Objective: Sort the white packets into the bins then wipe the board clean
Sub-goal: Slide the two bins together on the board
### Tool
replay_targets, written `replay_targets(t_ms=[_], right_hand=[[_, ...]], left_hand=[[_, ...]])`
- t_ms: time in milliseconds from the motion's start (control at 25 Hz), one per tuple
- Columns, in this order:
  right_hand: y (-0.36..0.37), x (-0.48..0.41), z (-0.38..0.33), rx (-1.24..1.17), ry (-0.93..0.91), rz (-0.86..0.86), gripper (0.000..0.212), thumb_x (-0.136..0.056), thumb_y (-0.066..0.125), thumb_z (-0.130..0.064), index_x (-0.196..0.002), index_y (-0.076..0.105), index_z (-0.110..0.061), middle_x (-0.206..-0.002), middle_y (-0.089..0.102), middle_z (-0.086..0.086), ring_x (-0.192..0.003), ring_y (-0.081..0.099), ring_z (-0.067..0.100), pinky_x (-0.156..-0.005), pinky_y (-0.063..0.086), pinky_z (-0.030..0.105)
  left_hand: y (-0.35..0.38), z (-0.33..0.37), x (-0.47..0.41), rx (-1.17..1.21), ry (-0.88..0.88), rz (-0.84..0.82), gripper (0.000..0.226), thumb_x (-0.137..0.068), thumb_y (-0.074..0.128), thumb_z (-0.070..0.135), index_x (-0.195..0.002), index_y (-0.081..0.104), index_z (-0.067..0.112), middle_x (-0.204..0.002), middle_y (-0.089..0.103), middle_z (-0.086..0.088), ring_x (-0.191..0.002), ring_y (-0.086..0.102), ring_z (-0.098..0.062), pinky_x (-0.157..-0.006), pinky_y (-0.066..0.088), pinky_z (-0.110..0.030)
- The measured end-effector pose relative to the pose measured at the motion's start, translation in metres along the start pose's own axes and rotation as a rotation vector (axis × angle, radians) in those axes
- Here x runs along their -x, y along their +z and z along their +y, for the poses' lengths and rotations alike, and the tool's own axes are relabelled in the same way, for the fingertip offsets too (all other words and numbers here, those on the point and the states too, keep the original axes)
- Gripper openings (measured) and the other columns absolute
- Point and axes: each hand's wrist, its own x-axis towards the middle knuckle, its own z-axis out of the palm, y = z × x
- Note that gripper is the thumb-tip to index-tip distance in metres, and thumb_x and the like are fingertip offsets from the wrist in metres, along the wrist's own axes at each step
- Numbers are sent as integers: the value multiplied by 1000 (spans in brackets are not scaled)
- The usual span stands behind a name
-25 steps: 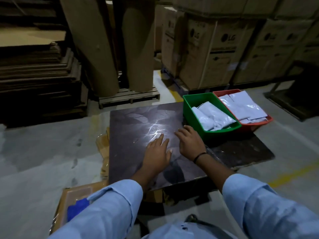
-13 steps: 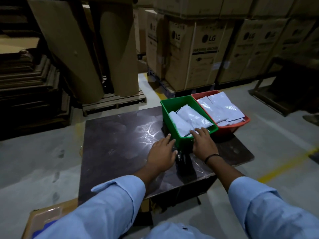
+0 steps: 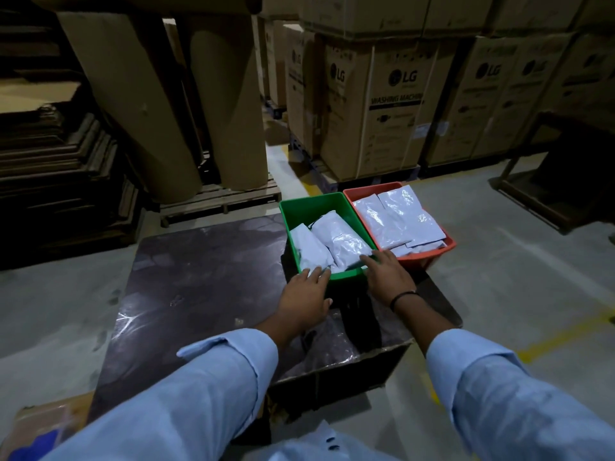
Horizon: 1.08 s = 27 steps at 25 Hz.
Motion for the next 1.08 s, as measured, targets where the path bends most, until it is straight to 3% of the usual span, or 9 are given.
replay_targets(t_ms=[200, 360, 600, 800, 960, 1080], right_hand=[[16, -3, 7, -62, -76, 22, 30, -86, 65, -20, -116, 67, -15, -113, 64, 18, -108, 54, 42, -97, 48, 45], [23, -1, -1, -56, -74, 47, 31, -85, 67, -14, -116, 69, -16, -114, 66, 17, -111, 52, 46, -96, 49, 49], [27, -11, -41, -57, -120, 63, 30, -84, 68, -14, -114, 70, -16, -110, 68, 17, -106, 54, 48, -94, 50, 49], [21, -16, -107, -7, -275, 56, 39, -61, 82, -10, -99, 75, -16, -90, 71, 14, -85, 64, 39, -76, 58, 41], [36, -26, -163, -45, -266, -59, 39, -78, 70, -18, -115, 68, -29, -110, 67, 11, -95, 56, 43, -72, 55, 40], [45, -30, -210, -11, -319, -80, 39, -80, 68, -18, -117, 67, -30, -111, 65, 12, -94, 57, 43, -68, 54, 41]], left_hand=[[18, 1, -8, -24, -92, -85, 83, -94, 56, 44, -161, 15, 15, -161, 27, -13, -150, 22, -37, -120, 27, -52], [21, -7, -5, -28, -93, -36, 81, -92, 57, 41, -160, 18, 19, -151, 38, -12, -144, 30, -32, -115, 31, -49], [12, -41, 15, -32, -144, -23, 81, -91, 59, 40, -160, 20, 22, -151, 39, -10, -143, 32, -29, -117, 30, -47], [10, -90, 57, -58, -201, 15, 80, -90, 60, 39, -159, 23, 23, -149, 42, -8, -142, 35, -28, -112, 35, -45], [8, -139, 102, -77, -247, 27, 83, -88, 61, 37, -160, 21, 22, -151, 39, -9, -144, 33, -29, -111, 37, -47], [7, -175, 135, -95, -278, 27, 84, -88, 60, 35, -160, 20, 22, -153, 37, -9, -146, 31, -29, -112, 36, -49]])
